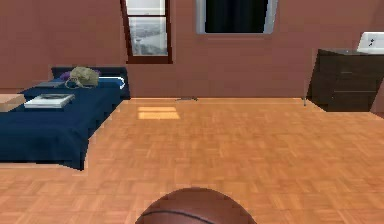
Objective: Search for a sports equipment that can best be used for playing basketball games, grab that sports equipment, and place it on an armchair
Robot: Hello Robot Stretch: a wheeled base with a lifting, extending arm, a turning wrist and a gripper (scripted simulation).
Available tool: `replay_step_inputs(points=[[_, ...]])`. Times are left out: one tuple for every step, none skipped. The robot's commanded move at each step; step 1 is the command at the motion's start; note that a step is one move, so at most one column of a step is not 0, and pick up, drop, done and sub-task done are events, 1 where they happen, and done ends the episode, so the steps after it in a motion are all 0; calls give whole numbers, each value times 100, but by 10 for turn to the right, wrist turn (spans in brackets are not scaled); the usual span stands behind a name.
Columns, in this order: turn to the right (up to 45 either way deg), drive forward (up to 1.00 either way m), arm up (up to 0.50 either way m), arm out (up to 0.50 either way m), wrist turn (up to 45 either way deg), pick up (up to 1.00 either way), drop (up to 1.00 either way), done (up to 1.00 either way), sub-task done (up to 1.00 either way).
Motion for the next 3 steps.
replay_step_inputs(points=[[-90, 0, 0, 0, 0, 0, 0, 0, 0], [0, 20, 0, 0, 0, 0, 0, 0, 0], [-450, 0, 0, 0, 0, 0, 0, 0, 0]])
